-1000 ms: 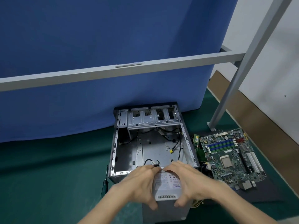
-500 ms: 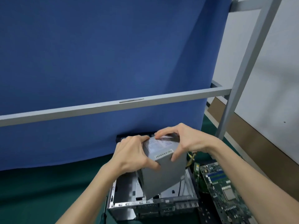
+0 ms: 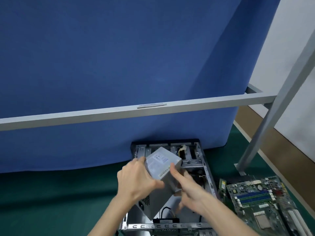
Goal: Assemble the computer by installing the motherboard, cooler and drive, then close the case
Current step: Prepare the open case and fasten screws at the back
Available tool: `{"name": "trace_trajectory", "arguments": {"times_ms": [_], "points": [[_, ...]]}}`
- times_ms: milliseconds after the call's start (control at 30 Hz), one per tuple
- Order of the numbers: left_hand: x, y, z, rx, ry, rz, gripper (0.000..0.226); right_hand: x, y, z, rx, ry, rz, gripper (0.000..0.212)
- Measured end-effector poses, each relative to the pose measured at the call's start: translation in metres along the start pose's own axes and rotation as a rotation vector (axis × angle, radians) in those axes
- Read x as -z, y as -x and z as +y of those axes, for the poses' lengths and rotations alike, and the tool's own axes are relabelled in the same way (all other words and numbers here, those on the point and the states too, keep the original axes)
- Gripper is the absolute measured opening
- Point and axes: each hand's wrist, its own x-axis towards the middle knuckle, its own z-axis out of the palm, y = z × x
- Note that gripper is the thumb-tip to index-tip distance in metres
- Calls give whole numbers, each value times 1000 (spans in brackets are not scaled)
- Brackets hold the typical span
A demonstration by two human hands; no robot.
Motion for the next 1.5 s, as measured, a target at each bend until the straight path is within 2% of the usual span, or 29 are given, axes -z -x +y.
{"name": "trace_trajectory", "arguments": {"times_ms": [100,233,333,433,567,700,800,1167,1500], "points": [[-18,2,-14,15,-4,-43,67,-23,-24,15,90,-243,65,86],[-35,0,-25,17,-44,-106,91,-33,-47,29,116,-236,218,76],[-41,-7,-27,-16,-48,-169,115,-34,-56,28,116,-220,221,68],[-44,-17,-24,-26,-73,-223,121,-36,-63,23,136,-217,198,61],[-46,-33,-15,-10,-190,-283,122,-33,-77,19,107,-204,183,66],[-52,-45,-7,-33,-193,-315,120,-23,-89,20,73,-196,177,48],[-55,-51,-10,-25,-132,-367,118,-17,-96,16,94,-147,179,45],[-98,-30,-40,141,-58,-425,107,-22,-120,55,39,-26,285,80],[-132,-13,-52,267,1,-466,108,-19,-132,83,74,-50,309,63]]}}
